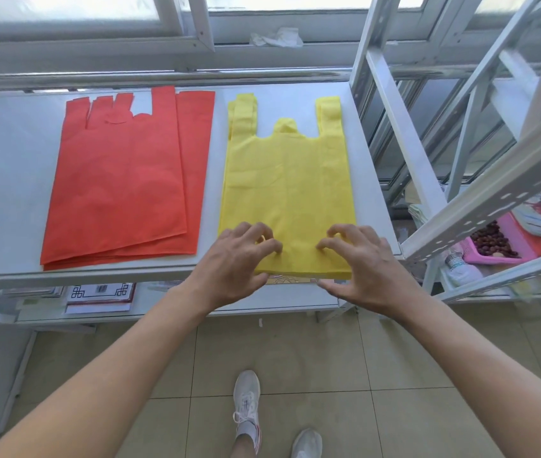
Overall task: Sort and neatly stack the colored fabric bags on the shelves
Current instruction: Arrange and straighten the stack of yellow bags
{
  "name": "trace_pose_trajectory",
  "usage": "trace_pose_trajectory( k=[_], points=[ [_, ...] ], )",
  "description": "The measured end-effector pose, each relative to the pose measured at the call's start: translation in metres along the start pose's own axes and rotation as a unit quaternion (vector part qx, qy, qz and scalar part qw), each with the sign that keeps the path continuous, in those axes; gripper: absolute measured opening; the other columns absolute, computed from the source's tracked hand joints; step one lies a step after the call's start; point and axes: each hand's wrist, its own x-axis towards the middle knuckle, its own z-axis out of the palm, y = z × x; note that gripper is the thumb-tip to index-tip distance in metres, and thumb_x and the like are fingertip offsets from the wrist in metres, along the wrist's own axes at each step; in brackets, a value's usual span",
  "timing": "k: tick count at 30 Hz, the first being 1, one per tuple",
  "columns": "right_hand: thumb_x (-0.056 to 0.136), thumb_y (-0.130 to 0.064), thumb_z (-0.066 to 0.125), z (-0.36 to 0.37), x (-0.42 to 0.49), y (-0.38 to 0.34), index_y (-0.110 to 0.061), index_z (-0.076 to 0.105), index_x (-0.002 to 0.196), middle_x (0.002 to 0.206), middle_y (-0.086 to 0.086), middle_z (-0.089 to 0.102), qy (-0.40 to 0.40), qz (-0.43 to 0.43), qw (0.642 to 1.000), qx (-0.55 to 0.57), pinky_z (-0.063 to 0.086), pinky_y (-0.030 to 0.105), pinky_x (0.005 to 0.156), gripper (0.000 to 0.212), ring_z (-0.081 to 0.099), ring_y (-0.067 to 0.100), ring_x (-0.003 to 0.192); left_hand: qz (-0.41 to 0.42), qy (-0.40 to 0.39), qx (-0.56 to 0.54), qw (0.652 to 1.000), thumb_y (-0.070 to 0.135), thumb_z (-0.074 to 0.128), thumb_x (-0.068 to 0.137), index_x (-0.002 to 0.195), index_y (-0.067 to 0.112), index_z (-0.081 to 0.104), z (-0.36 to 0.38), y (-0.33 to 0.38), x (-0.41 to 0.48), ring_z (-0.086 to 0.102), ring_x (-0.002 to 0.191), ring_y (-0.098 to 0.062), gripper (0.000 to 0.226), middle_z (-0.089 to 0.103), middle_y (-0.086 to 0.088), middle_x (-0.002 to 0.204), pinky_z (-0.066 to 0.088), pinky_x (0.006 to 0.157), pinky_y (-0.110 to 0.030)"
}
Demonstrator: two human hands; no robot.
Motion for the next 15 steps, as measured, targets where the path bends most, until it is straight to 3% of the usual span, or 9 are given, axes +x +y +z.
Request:
trace_pose_trajectory(
  k=[5, 7, 9, 12, 13, 15],
  points=[
    [0.085, -0.017, 0.075, -0.004, 0.003, 0.008, -0.024, 0.067, 0.122, 0.134, -0.005, 0.059, 0.04, 0.012, 0.997, 0.068, 0.046, 0.049, 0.104, 0.039, 0.05, 0.021, 0.128, -0.009, 0.027, -0.114, 0.993, 0.018, 0.068, 0.097, 0.117, 0.019, 0.073, -0.004, -0.008, 0.0, 0.059, 0.104, -0.021, 0.021, 0.066, 0.004, 0.118, 0.047, 0.09, -0.033],
    [0.089, -0.017, 0.075, -0.007, 0.003, 0.011, -0.024, 0.067, 0.12, 0.127, -0.005, 0.061, 0.076, 0.04, 0.988, 0.129, 0.049, 0.045, 0.104, 0.033, 0.053, 0.017, 0.124, -0.052, 0.043, -0.18, 0.981, 0.016, 0.063, 0.102, 0.117, 0.014, 0.074, -0.008, -0.011, 0.001, 0.063, 0.103, -0.017, 0.018, 0.07, 0.004, 0.114, 0.05, 0.09, -0.035],
    [0.091, -0.034, 0.077, -0.011, 0.003, 0.01, -0.023, 0.063, 0.122, 0.114, -0.003, 0.059, 0.149, 0.102, 0.969, 0.17, 0.055, 0.041, 0.089, 0.035, 0.057, 0.016, 0.11, -0.078, 0.072, -0.205, 0.973, 0.014, 0.061, 0.103, 0.117, 0.013, 0.074, -0.01, -0.01, 0.0, 0.066, 0.099, -0.015, 0.018, 0.072, 0.005, 0.11, 0.052, 0.087, -0.038],
    [0.092, -0.057, 0.07, -0.018, 0.005, 0.004, -0.022, 0.047, 0.126, 0.089, 0.0, 0.061, 0.155, 0.252, 0.92, 0.258, 0.052, 0.032, 0.068, 0.053, 0.064, 0.012, 0.08, -0.094, 0.103, -0.21, 0.968, 0.009, 0.073, 0.094, 0.113, 0.016, 0.076, -0.009, -0.004, -0.007, 0.067, 0.107, -0.012, 0.021, 0.072, 0.007, 0.113, 0.052, 0.094, -0.036],
    [0.099, -0.052, 0.063, -0.019, 0.007, 0.002, -0.022, 0.044, 0.128, 0.086, 0.002, 0.067, 0.135, 0.289, 0.894, 0.314, 0.054, 0.034, 0.066, 0.046, 0.069, 0.015, 0.075, -0.109, 0.123, -0.21, 0.964, 0.009, 0.079, 0.088, 0.111, 0.018, 0.077, -0.006, -0.004, -0.01, 0.065, 0.113, -0.012, 0.025, 0.072, 0.007, 0.116, 0.05, 0.099, -0.036],
    [0.107, -0.036, 0.048, -0.021, 0.014, 0.001, -0.021, 0.046, 0.13, 0.099, 0.012, 0.073, 0.113, 0.351, 0.806, 0.463, 0.057, 0.036, 0.061, 0.027, 0.075, 0.024, 0.076, -0.18, 0.17, -0.199, 0.948, 0.017, 0.089, 0.078, 0.113, 0.025, 0.077, -0.004, -0.007, -0.016, 0.06, 0.12, -0.015, 0.038, 0.07, 0.008, 0.121, 0.045, 0.104, -0.035]
  ],
)
